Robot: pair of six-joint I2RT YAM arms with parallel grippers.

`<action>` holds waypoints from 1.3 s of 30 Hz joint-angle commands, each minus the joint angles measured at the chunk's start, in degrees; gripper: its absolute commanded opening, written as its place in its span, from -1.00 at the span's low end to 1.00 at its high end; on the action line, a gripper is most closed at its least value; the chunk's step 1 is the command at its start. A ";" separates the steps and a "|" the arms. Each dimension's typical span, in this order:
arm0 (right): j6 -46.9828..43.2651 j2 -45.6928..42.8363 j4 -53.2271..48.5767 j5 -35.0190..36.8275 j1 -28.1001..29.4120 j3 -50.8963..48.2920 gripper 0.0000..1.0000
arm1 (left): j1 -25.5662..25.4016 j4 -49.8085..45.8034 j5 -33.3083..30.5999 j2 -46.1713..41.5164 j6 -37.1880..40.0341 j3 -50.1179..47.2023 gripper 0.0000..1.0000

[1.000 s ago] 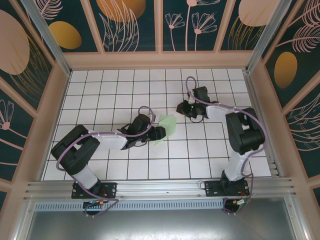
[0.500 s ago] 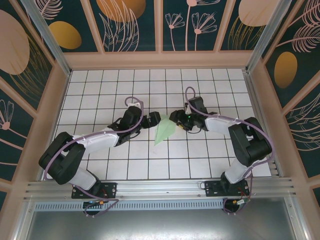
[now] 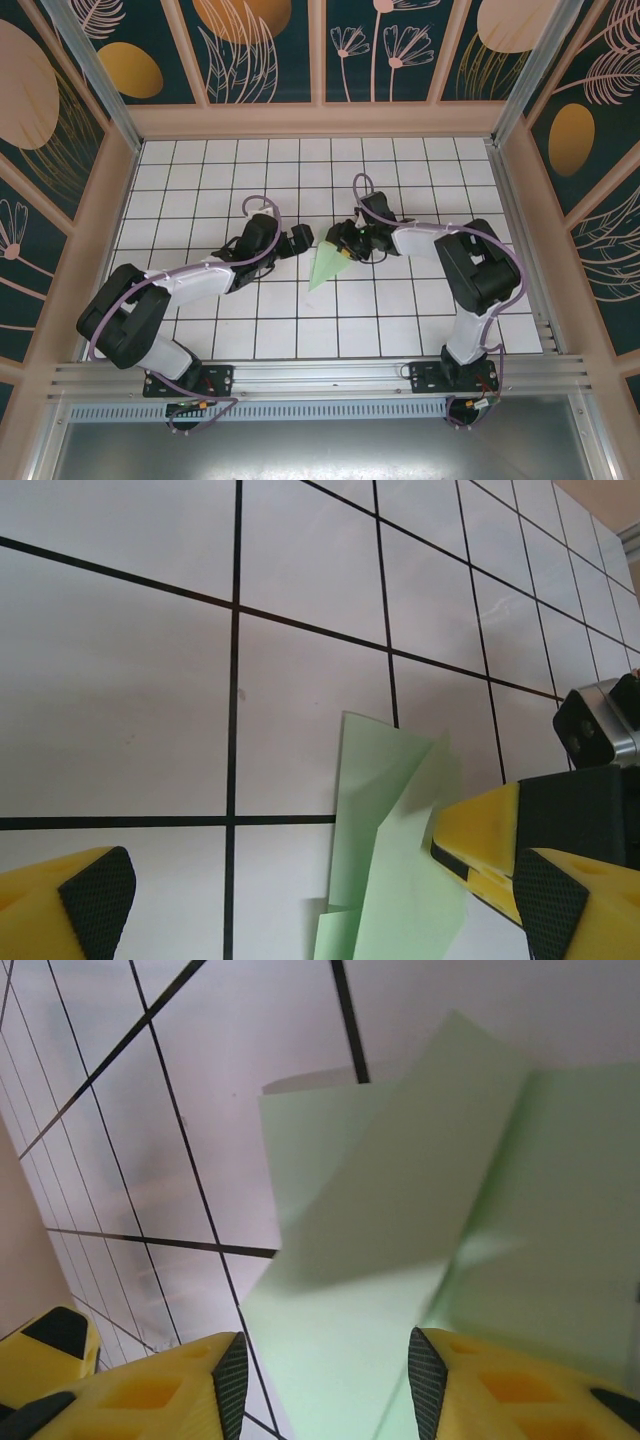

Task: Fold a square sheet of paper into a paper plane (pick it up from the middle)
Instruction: Turn over the paper at the center of the table.

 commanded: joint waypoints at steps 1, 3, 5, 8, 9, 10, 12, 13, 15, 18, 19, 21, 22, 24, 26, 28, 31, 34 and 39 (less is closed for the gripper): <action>0.90 1.73 -2.69 -0.07 0.39 2.23 -0.03 | 0.52 -1.54 -0.91 -0.93 -0.83 -0.33 0.97; 0.88 1.97 -3.61 0.76 0.39 2.43 -0.03 | 0.64 -2.17 -1.23 -0.65 -0.78 -0.12 0.97; 0.95 2.04 -3.98 1.26 0.39 2.37 -0.03 | 0.65 -2.38 -1.21 -0.33 -0.85 -0.07 0.97; 1.27 2.21 -4.47 1.93 0.39 2.56 -0.03 | 0.64 -2.63 -0.96 0.19 -0.79 0.25 0.97; 1.34 2.22 -4.62 2.04 0.39 2.53 -0.03 | 0.65 -2.74 -0.89 0.29 -0.84 0.30 0.97; 1.30 2.24 -4.50 1.91 0.39 2.57 -0.03 | 0.65 -2.75 -0.84 0.37 -0.82 0.34 0.97; 1.21 2.68 -4.90 1.80 0.39 2.92 -0.03 | 0.73 -2.72 -0.72 0.47 -0.80 0.42 0.97; 1.13 2.82 -4.77 1.59 0.39 3.04 -0.03 | 0.70 -2.77 -0.70 0.47 -0.85 0.41 0.97; 1.14 2.75 -3.52 0.81 0.48 2.81 -0.03 | 0.71 -2.81 -0.69 0.56 -0.85 0.53 0.97; 0.79 2.40 -1.09 -0.89 0.66 2.35 -0.05 | 0.70 -2.94 -0.71 0.64 -0.90 0.53 0.97; 0.58 2.16 -0.50 -1.37 0.66 2.36 -0.07 | 0.70 -2.99 -0.82 0.47 -0.86 0.55 0.97; 0.35 1.77 0.75 -2.29 0.61 2.05 -0.14 | 0.70 -3.26 -1.19 0.30 -0.93 0.56 0.97; 0.29 1.42 1.65 -2.70 0.66 1.77 -0.18 | 0.74 -3.33 -1.48 0.15 -1.10 0.44 0.97; 0.23 1.08 2.72 -2.86 1.84 1.17 -0.21 | 0.83 -3.42 -1.73 -0.13 -1.37 0.24 0.97; 0.32 0.96 3.95 -3.08 2.38 0.37 -0.25 | 1.04 -3.42 -1.87 -0.39 -1.77 0.00 0.97; 0.63 1.08 5.54 -3.46 3.09 -0.48 -0.29 | 1.34 -3.35 -1.87 -0.58 -2.10 -0.32 0.97; 0.81 1.57 6.46 -3.13 3.88 -1.03 -0.35 | 1.52 -3.65 -1.94 -0.93 -2.52 -0.53 0.97; 0.58 1.74 6.84 -2.70 4.39 -1.32 -0.41 | 1.80 -3.77 -1.83 -1.37 -3.05 -0.88 0.97; -0.29 1.88 7.14 -1.52 4.70 -1.77 -0.62 | 2.50 -3.81 -1.32 -2.53 -4.10 -1.60 0.97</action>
